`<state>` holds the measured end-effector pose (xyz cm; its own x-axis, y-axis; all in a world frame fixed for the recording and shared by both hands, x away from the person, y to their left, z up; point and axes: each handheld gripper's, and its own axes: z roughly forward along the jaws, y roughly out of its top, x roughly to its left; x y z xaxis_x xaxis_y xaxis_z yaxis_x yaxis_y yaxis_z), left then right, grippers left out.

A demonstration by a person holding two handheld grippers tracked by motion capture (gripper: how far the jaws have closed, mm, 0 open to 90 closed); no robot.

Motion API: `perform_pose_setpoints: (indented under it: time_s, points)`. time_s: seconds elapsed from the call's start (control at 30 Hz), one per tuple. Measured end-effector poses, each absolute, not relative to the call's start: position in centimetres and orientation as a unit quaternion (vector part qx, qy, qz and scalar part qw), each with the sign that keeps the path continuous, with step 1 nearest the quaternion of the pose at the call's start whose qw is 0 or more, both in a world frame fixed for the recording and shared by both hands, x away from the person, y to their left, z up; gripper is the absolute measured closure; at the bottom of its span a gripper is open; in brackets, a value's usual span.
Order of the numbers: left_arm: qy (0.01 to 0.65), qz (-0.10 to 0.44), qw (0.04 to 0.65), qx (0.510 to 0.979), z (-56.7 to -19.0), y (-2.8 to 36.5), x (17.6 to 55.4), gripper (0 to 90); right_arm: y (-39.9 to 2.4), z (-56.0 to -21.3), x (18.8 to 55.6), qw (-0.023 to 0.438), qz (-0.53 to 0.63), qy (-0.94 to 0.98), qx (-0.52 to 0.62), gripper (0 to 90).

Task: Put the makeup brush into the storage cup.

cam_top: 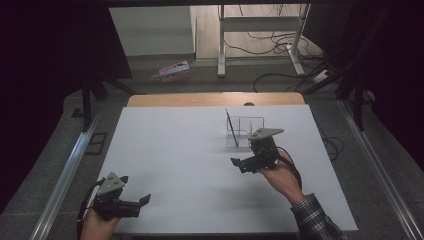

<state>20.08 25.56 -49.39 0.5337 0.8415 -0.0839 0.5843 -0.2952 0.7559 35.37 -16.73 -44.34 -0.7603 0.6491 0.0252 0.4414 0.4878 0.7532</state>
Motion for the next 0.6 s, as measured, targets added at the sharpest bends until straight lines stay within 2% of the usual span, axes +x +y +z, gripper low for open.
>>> perform_pose_setpoints:
  time_s: [0.6]
  points:
    - [0.458, 0.167, 0.387, 0.783, -49.4, 25.6, 20.1, 0.5, -17.8, -44.5, 33.7, 0.128, 0.390, 0.854, 0.319, 0.0]
